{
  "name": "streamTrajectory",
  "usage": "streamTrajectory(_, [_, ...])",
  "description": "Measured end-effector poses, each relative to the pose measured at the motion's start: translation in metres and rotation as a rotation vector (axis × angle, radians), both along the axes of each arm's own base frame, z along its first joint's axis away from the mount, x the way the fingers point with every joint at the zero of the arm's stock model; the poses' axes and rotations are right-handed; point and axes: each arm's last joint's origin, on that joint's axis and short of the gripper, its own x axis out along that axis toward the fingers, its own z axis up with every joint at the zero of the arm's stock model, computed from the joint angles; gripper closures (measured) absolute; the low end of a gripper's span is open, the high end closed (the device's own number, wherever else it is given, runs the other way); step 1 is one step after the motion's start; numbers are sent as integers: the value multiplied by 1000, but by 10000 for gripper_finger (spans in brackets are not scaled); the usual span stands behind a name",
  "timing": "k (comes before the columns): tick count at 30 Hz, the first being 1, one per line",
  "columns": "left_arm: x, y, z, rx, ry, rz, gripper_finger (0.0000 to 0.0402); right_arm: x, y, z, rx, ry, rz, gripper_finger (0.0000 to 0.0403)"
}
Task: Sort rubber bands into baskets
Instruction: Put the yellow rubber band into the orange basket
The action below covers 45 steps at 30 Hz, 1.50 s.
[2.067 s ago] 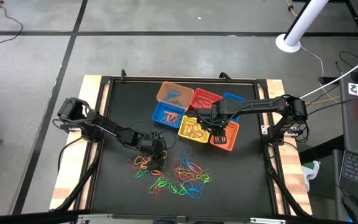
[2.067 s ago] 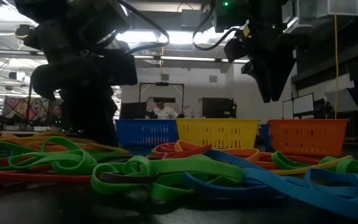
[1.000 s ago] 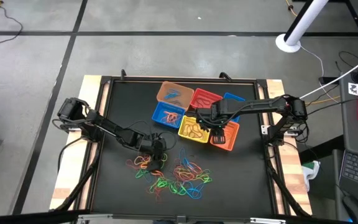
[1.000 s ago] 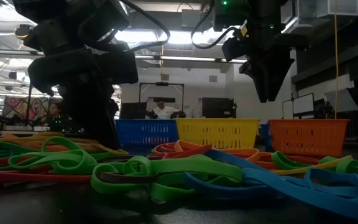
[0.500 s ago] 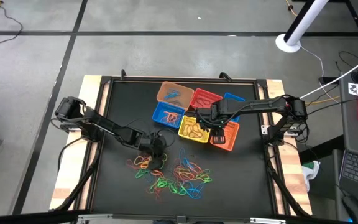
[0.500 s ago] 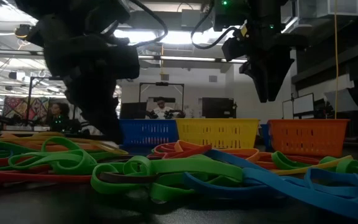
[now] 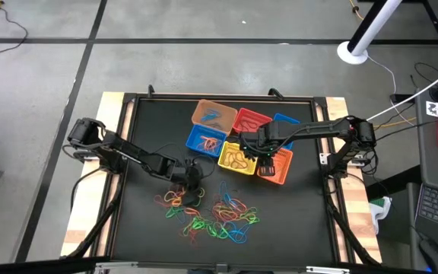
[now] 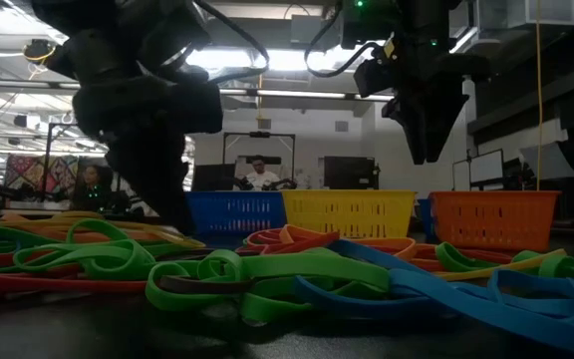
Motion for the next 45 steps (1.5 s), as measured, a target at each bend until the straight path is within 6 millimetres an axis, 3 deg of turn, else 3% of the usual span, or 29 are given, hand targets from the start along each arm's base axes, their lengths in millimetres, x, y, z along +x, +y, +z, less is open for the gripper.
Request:
streamTrajectory(15, [-6,-4,-3,47,56,-62,271,0,0,0,0,0,0,239])
streamTrajectory(30, [-6,-6,-3,61,51,-81,394,0,0,0,0,-1,0,239])
streamTrajectory(37, [-3,-5,-1,54,18,-74,393,0,0,0,0,-1,0,239])
streamTrajectory(45, [11,2,7,38,-134,-50,397,7,2,1,65,-72,6,239])
